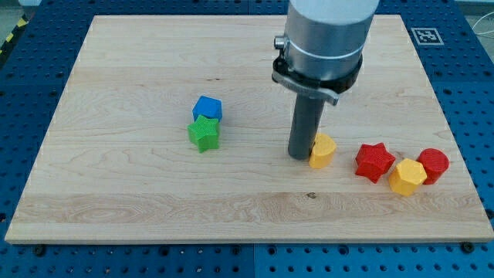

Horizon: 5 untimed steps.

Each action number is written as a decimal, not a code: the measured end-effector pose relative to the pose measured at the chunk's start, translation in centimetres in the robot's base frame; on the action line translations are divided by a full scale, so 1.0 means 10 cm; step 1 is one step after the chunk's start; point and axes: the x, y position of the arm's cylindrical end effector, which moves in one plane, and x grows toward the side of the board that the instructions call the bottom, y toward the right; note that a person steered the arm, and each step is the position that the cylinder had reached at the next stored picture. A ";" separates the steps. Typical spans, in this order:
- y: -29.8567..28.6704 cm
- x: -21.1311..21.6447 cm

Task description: Push yellow heart above the red star

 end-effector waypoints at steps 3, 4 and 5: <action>0.45 -0.13; 0.40 -0.25; 0.49 -0.38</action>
